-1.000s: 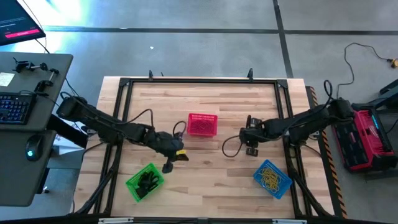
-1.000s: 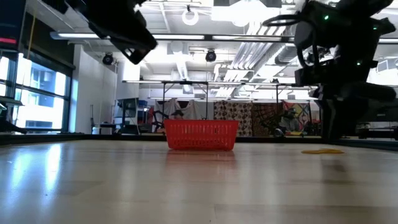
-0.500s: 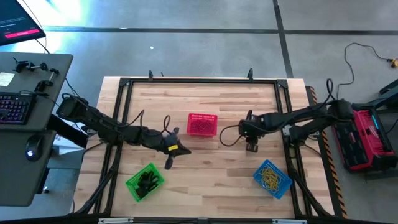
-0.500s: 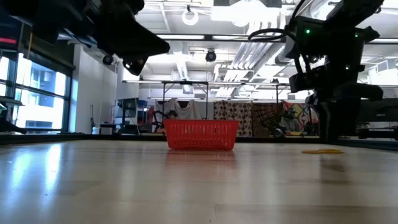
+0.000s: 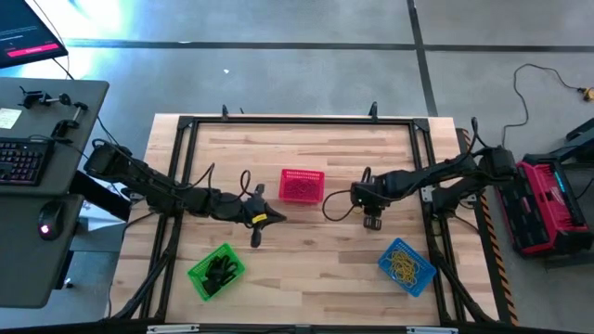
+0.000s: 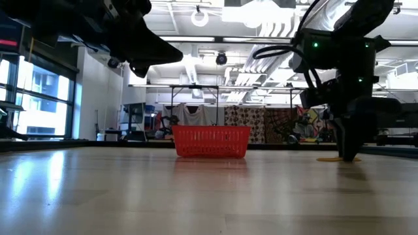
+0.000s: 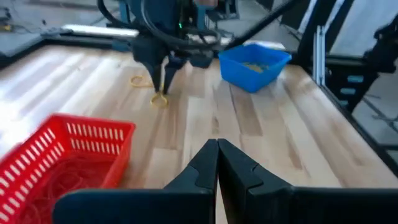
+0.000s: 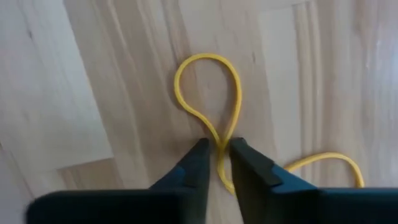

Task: Sort rubber bands into baskets
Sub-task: Put the yellow rubber band into the blue bin

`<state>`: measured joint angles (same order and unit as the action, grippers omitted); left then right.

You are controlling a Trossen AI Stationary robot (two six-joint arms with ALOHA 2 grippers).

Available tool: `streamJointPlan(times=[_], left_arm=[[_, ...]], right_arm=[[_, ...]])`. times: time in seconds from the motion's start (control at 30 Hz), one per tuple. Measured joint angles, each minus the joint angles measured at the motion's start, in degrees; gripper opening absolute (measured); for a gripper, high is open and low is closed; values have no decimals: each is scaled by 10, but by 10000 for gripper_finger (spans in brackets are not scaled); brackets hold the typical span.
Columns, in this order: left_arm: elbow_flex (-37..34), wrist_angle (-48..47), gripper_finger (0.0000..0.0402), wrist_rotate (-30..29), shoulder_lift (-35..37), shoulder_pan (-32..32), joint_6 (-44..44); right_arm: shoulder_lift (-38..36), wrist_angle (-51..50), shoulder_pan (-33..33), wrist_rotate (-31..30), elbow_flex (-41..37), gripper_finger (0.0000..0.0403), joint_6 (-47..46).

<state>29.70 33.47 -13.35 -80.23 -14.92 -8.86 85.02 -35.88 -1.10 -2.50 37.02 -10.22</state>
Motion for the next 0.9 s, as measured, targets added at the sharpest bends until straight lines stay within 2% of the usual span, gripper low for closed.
streamJointPlan(times=[0.13, 0.43, 0.7, 0.9], left_arm=[[0, 38, 0, -9, 0, -2, 1], [0, 42, 0, -10, -7, -15, 12], [0, 49, 0, -42, -7, -36, 20], [0, 55, 0, -43, -7, -37, 21]], right_arm=[[-3, -23, 2, 5, 8, 7, -2], [-22, -167, 51, -12, 111, 3, -61], [-54, -294, 179, -83, 251, 0, -174], [-60, -391, 289, -124, 334, 0, -300]])
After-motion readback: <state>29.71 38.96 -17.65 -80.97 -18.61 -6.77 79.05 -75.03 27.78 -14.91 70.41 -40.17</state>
